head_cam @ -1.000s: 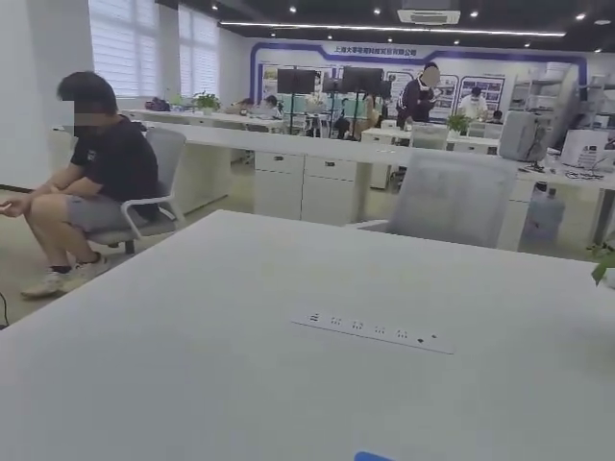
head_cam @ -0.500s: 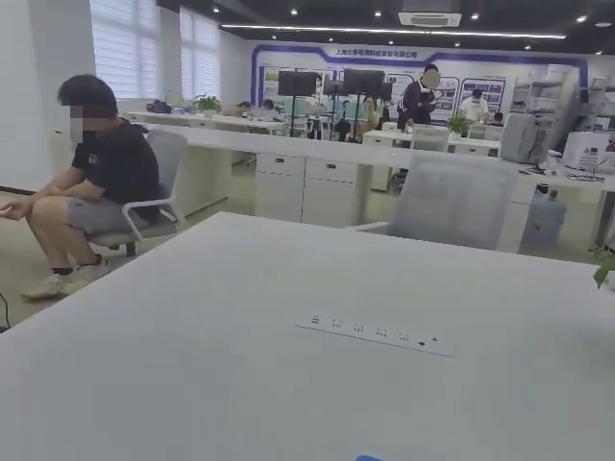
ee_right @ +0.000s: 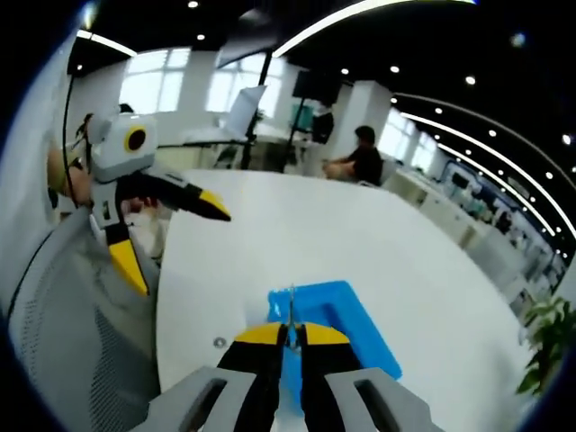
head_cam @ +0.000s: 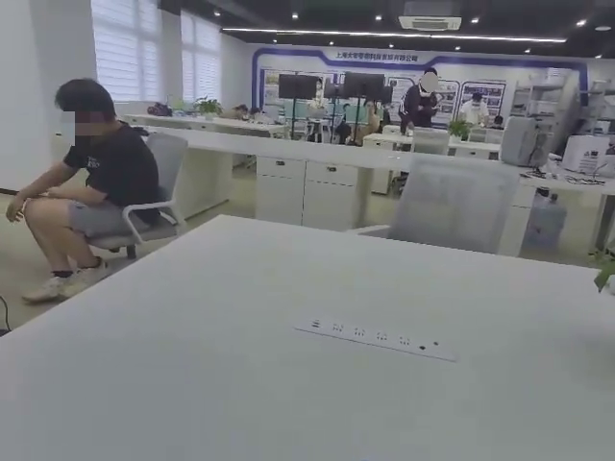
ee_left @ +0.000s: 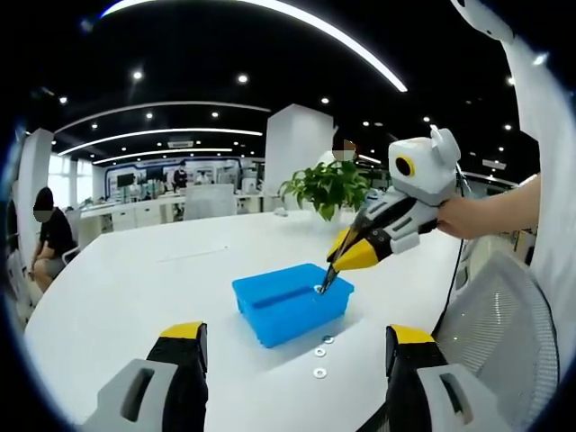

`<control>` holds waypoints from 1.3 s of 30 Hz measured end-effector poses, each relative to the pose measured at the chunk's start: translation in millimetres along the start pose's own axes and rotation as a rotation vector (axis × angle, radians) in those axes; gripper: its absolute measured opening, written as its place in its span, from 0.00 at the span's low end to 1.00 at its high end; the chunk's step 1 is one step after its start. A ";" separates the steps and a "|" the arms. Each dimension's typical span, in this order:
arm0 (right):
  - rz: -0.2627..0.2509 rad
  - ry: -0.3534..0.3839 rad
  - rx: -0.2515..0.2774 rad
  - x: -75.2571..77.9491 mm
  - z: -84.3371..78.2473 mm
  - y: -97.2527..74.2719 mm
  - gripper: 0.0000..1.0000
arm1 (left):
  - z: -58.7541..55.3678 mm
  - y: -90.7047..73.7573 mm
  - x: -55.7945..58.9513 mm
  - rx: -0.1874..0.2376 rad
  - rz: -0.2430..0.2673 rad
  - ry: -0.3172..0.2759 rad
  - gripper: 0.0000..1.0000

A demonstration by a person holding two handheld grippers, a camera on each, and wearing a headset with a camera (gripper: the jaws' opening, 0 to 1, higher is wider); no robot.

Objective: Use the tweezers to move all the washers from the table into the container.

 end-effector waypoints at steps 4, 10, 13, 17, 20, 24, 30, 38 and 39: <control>-0.041 0.103 0.001 20.5 -6.8 3.5 0.03 | -0.3 -0.1 0.3 -0.003 -0.002 0.002 0.82; -0.044 0.216 -0.033 38.8 -27.0 14.9 0.03 | -0.4 0.0 -0.5 -0.005 0.004 0.000 0.82; -0.034 0.293 -0.034 44.4 -36.4 20.6 0.03 | -0.5 0.4 -0.8 -0.004 0.004 0.003 0.82; -0.040 0.368 -0.050 54.1 -49.4 27.6 0.03 | -1.3 0.9 -1.0 -0.009 0.003 0.004 0.81; -0.039 0.417 -0.058 58.9 -57.0 31.6 0.03 | -2.0 1.2 -1.4 -0.013 0.004 0.004 0.81; -0.033 0.480 -0.041 62.0 -60.7 36.3 0.03 | -2.8 1.3 -2.0 -0.019 0.004 0.005 0.80; -0.034 0.509 -0.051 62.8 -63.5 38.8 0.03 | -3.0 1.4 -1.4 -0.022 -0.003 0.005 0.79; -0.041 0.512 -0.050 59.2 -61.8 35.3 0.04 | -3.0 1.7 -2.0 -0.021 0.001 0.004 0.79; -0.042 0.510 -0.047 59.1 -60.5 34.1 0.04 | -3.0 1.7 -2.1 -0.021 0.000 0.004 0.79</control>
Point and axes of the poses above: the centre of the closed fingertips' face, and the gripper's own axes: y roughly forward along the fingers, x roughly to its right, z roughly out of its top, the point moved 5 cm from there along -y, roughly backward along the fingers, and after that the axes turned 7 degrees about z, right-handed, at the moved point
